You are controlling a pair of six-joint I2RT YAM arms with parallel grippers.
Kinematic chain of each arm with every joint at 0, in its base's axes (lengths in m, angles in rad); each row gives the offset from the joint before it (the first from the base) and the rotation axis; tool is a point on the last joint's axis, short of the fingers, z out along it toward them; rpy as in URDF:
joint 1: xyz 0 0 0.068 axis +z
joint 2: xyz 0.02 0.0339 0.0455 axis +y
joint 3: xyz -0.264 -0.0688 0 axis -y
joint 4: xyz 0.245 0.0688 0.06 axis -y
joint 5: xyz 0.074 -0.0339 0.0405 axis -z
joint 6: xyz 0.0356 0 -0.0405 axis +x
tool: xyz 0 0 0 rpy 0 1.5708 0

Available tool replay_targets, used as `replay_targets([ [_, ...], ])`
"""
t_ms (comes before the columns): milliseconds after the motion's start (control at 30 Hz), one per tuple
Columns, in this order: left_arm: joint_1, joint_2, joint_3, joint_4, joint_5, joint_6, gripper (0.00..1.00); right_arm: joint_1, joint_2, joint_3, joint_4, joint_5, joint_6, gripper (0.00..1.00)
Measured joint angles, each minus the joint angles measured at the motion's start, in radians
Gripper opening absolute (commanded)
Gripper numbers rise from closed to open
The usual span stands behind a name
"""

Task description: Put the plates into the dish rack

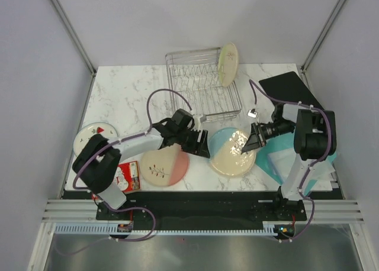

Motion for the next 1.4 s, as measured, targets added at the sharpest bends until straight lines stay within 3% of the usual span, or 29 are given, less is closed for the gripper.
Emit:
replay_targets([
  [200,0.004,-0.361,0.007,-0.137,-0.081,0.155,0.80,-0.014,-0.288,0.116,-0.023,0.112,0.085,0.00],
  [333,0.025,-0.540,0.054,-0.157,-0.216,0.316,0.84,-0.006,-0.385,0.380,-0.047,0.183,0.196,0.00],
  [400,0.053,-0.563,0.061,-0.131,-0.303,0.386,0.86,0.005,-0.396,0.531,-0.047,0.203,0.271,0.00],
  [500,0.113,-0.546,0.051,-0.097,-0.426,0.444,0.99,0.041,-0.404,0.697,0.010,0.244,0.436,0.00],
  [533,0.129,-0.537,0.040,-0.086,-0.468,0.450,1.00,0.065,-0.413,0.723,0.050,0.270,0.498,0.00],
  [733,0.201,-0.511,0.007,-0.073,-0.598,0.442,1.00,0.261,-0.492,0.669,0.404,0.605,0.830,0.00],
  [867,0.273,-0.510,0.007,-0.062,-0.623,0.418,1.00,0.375,-0.439,0.696,0.566,0.895,0.979,0.00],
  [1067,0.314,-0.510,0.007,-0.053,-0.600,0.386,1.00,0.402,-0.256,0.808,0.700,1.233,1.066,0.00],
  [1200,0.340,-0.512,0.005,-0.047,-0.557,0.356,1.00,0.406,-0.124,0.906,0.722,1.374,1.070,0.00],
  [1400,0.393,-0.517,-0.020,-0.042,-0.496,0.312,1.00,0.415,0.024,1.016,0.739,1.463,1.073,0.00],
])
